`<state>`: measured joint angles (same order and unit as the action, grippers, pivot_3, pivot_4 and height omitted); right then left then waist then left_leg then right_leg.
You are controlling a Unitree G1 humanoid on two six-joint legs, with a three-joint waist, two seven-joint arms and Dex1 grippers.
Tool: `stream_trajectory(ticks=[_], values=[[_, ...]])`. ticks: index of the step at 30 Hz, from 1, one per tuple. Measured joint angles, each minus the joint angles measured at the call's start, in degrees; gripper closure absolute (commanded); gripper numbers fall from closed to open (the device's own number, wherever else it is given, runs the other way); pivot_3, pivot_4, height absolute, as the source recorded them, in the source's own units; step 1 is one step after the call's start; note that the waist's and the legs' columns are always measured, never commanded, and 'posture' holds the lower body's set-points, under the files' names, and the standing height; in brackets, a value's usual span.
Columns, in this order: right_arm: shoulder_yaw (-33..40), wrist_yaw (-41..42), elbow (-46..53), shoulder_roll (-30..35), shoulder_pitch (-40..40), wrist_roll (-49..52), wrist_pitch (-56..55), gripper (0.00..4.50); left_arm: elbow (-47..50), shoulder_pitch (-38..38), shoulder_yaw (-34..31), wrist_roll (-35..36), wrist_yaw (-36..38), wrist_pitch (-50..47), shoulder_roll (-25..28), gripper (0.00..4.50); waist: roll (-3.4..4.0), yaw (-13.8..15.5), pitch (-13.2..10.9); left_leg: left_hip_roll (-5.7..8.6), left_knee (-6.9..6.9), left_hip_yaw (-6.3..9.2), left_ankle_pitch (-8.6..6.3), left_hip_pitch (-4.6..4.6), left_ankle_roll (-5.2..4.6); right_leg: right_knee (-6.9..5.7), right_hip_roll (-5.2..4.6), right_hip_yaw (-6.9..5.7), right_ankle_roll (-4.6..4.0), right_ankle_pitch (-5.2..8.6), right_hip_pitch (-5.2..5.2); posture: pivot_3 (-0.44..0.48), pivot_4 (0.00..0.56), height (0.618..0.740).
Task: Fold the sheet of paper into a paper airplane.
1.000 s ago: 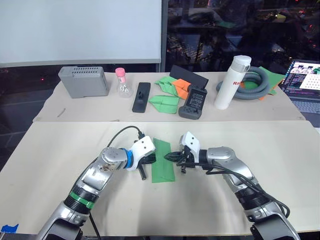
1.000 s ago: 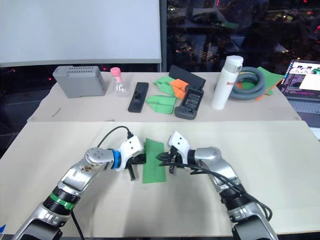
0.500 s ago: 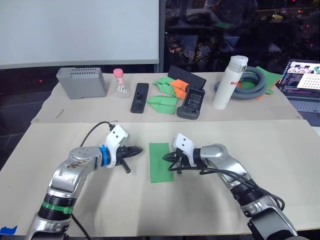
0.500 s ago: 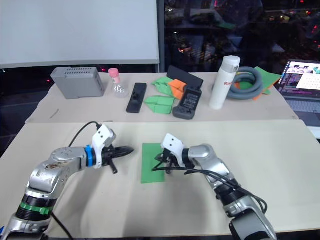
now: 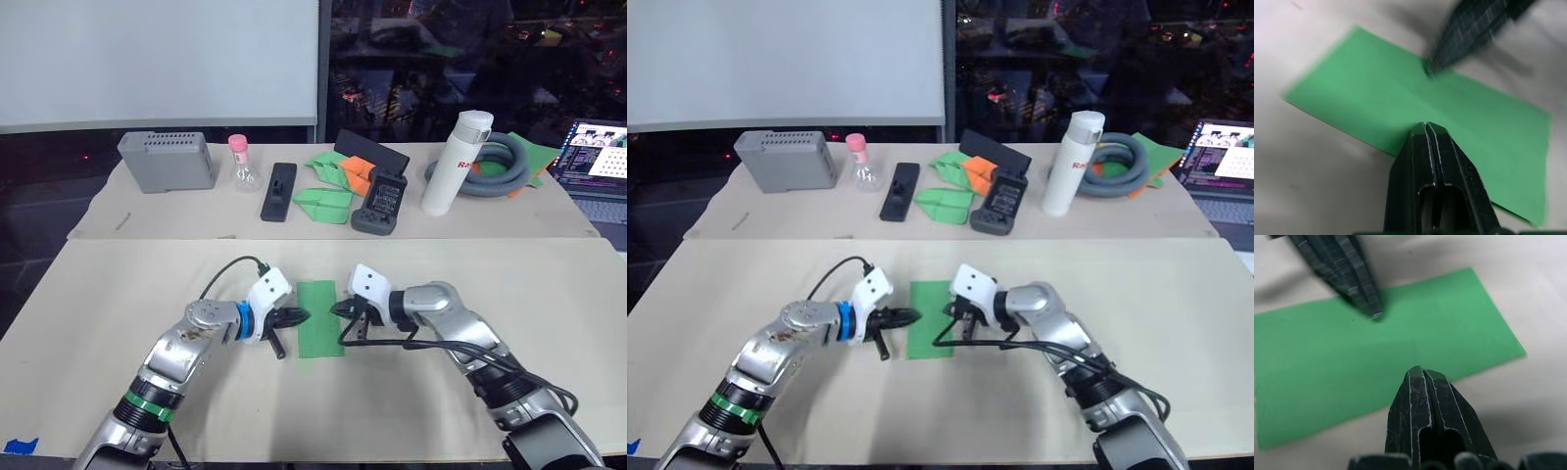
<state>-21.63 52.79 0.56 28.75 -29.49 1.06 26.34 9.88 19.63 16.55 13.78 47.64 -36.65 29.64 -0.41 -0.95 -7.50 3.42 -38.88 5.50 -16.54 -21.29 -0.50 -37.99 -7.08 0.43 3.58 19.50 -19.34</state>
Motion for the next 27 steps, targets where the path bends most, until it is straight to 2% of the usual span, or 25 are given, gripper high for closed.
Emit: stream_trajectory(ticks=[4,7,13,20,27], values=[[0.9,-0.7,-0.6,-0.4,0.6,0.3,-1.2,4.49,-1.0,0.3,1.5,-1.0,-0.1,2.0,-1.5,4.50,-0.01,0.1,0.0,0.02,-0.01,0.00,0.00,0.00,-0.01,0.01,0.00,0.05,0.00,0.00,-0.01,0.000,0.150,0.740],[2.4,-1.5,-4.3,-1.4,-0.2,0.4,-4.3,4.49,-1.8,1.0,1.7,-2.1,-1.9,1.7,-3.3,4.50,-0.01,0.1,0.0,0.03,-0.01,-0.01,0.00,0.00,-0.01,0.00,0.00,0.06,0.00,0.00,-0.01,0.000,0.150,0.740],[3.3,-0.3,-10.7,-3.7,-1.7,0.7,-10.5,4.49,-1.7,0.1,0.7,-2.3,-3.4,2.5,-3.6,4.50,-0.01,-0.3,0.0,-0.03,0.01,-0.01,0.00,0.00,0.00,0.00,0.05,0.05,0.00,0.00,-0.03,0.000,0.150,0.740],[4.2,-1.7,-27.2,-9.2,-9.5,-0.2,-18.5,4.49,0.5,-2.0,-0.5,-2.3,-4.7,1.6,-3.2,4.50,-0.01,-1.5,0.0,-0.10,0.08,0.00,0.03,0.13,0.06,-0.01,0.15,0.15,0.00,0.00,-0.05,0.000,0.150,0.740],[5.7,-1.7,-35.3,-11.1,-12.8,-0.2,-24.2,4.49,1.7,-2.9,-0.8,-2.3,-5.6,1.3,-3.1,4.50,-0.01,-1.6,0.0,-0.09,0.11,0.00,0.03,0.12,0.07,-0.03,0.15,0.20,0.00,0.00,-0.15,0.000,0.150,0.740]])
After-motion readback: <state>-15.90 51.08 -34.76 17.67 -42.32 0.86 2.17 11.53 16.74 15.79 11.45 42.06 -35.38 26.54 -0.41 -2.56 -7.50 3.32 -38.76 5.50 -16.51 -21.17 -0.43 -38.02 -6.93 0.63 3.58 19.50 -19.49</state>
